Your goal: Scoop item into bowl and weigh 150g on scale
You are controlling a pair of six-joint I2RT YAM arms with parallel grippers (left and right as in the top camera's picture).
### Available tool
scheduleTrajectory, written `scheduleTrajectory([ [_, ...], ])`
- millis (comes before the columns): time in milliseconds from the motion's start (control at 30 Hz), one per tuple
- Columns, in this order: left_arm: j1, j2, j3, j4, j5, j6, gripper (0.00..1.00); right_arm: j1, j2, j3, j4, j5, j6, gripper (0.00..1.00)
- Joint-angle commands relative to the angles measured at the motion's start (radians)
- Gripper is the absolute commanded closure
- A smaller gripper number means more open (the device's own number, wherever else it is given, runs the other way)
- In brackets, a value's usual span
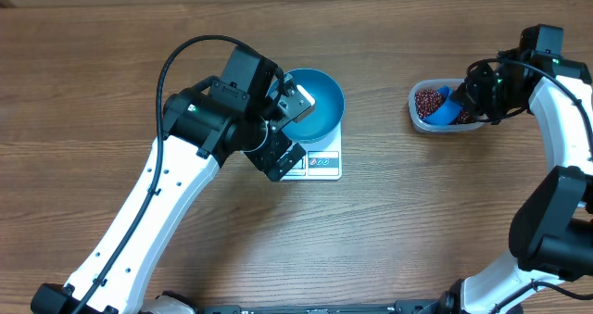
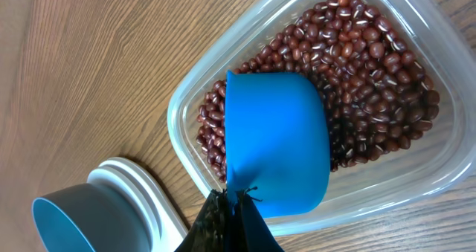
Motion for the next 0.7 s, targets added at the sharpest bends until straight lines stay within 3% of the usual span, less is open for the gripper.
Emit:
scheduleTrajectory([
  [0, 0.005, 0.000, -0.002, -0.002, 0.015, 0.019, 0.01, -0.008, 0.006, -0.019, -0.024, -0.033, 0.005, 0.96],
  [667, 0.005, 0.000, -0.002, -0.002, 0.015, 0.019, 0.00, -0.069, 0.006, -0.019, -0.078, -0.047, -0.034, 0.96],
])
